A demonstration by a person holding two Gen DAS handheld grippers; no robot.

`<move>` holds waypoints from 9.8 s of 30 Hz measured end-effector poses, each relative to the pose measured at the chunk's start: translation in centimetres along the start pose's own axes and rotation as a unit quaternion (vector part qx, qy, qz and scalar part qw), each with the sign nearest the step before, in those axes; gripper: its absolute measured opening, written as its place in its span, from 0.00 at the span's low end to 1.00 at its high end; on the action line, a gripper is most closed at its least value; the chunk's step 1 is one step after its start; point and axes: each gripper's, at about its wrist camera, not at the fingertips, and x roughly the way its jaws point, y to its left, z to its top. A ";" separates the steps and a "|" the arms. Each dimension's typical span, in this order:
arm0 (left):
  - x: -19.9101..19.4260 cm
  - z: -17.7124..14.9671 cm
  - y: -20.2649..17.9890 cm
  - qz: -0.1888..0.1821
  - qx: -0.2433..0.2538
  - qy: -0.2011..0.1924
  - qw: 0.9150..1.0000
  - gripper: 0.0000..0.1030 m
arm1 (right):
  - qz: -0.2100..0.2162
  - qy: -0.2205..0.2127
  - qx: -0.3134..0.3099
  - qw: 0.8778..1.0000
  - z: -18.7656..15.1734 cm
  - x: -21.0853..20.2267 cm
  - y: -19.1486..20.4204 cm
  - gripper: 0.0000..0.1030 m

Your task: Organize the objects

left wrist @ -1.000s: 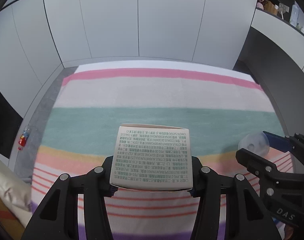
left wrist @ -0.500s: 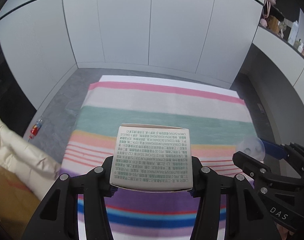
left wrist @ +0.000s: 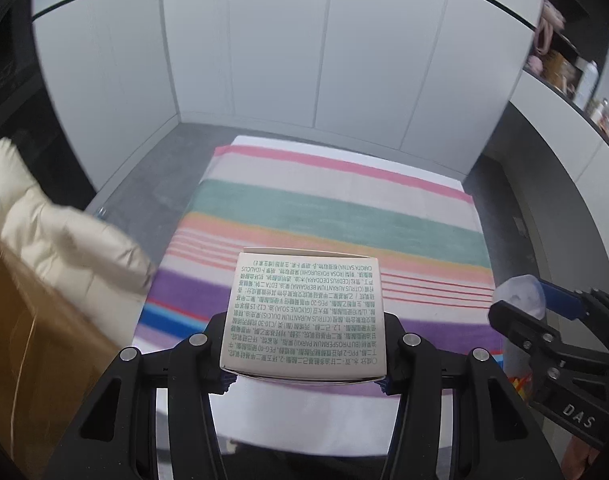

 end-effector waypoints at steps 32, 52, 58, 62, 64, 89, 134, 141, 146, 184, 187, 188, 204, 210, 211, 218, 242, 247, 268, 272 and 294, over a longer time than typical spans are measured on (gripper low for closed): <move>-4.7 -1.6 10.7 0.025 -0.082 -0.056 0.995 0.50 | 0.054 -0.047 -0.040 0.997 3.4 -0.2 9.8 0.59; -7.5 -3.5 16.8 0.062 -0.115 -0.073 0.989 0.50 | 0.094 -0.055 -0.089 0.990 4.0 0.3 17.1 0.59; -8.2 -4.1 18.4 0.067 -0.126 -0.077 0.987 0.50 | 0.102 -0.054 -0.105 0.988 4.0 0.5 19.2 0.59; -8.7 -4.5 19.5 0.075 -0.134 -0.079 0.985 0.50 | 0.108 -0.055 -0.116 0.986 3.9 0.4 20.7 0.59; -9.1 -4.8 20.0 0.078 -0.138 -0.080 0.984 0.50 | 0.111 -0.055 -0.122 0.985 3.9 0.4 21.3 0.59; -13.4 -9.8 26.7 0.131 -0.189 -0.082 0.970 0.51 | 0.164 -0.055 -0.179 0.969 3.8 0.2 31.0 0.59; -20.6 -17.6 37.4 0.258 -0.289 -0.106 0.916 1.00 | 0.230 -0.042 -0.274 0.933 -0.3 -1.0 44.9 0.76; -19.7 -16.3 36.3 0.252 -0.278 -0.108 0.921 1.00 | 0.213 -0.042 -0.265 0.939 0.3 -0.5 43.2 0.80; -18.7 -15.4 35.3 0.245 -0.271 -0.103 0.925 1.00 | 0.202 -0.044 -0.252 0.946 1.1 0.0 41.5 0.81; -10.6 -6.8 23.4 0.187 -0.172 -0.081 0.964 1.00 | 0.080 -0.064 -0.102 0.989 5.4 1.6 23.2 1.00; -10.0 -6.2 22.2 0.180 -0.162 -0.079 0.967 1.00 | 0.070 -0.065 -0.095 0.991 5.5 1.6 21.7 1.00; -9.8 -6.1 21.7 0.178 -0.159 -0.079 0.968 1.00 | 0.065 -0.066 -0.093 0.991 5.5 1.6 21.1 1.00; -10.1 -4.6 12.4 0.123 -0.092 -0.084 0.984 1.00 | 0.012 -0.079 -0.027 0.996 2.7 -2.7 11.3 1.00; -11.9 -5.8 9.7 0.116 -0.064 -0.085 0.988 1.00 | 0.007 -0.076 -0.022 0.997 -0.7 -4.9 9.7 1.00; -12.2 -6.2 9.4 0.119 -0.057 -0.086 0.988 1.00 | 0.015 -0.071 -0.015 0.997 -1.3 -5.2 9.4 1.00; -14.0 -9.6 7.6 0.112 -0.040 -0.063 0.991 1.00 | 0.030 -0.061 -0.002 0.998 -5.3 -7.6 8.6 1.00; -16.8 -14.1 7.6 0.144 -0.081 -0.052 0.985 1.00 | 0.018 -0.054 -0.033 0.998 -9.0 -8.9 11.4 1.00; -16.7 -14.1 7.7 0.148 -0.083 -0.049 0.984 1.00 | 0.026 -0.048 -0.036 0.998 -9.1 -8.5 11.8 1.00; -16.4 -14.3 7.4 0.155 -0.080 -0.044 0.984 1.00 | 0.023 -0.047 -0.035 0.998 -8.9 -8.3 11.8 1.00; -16.4 -14.3 7.6 0.153 -0.083 -0.045 0.984 1.00 | 0.023 -0.046 -0.035 0.998 -8.9 -8.3 11.7 1.00; -16.5 -14.4 7.7 0.152 -0.087 -0.046 0.984 1.00 | 0.021 -0.045 -0.032 0.998 -8.9 -8.1 11.7 1.00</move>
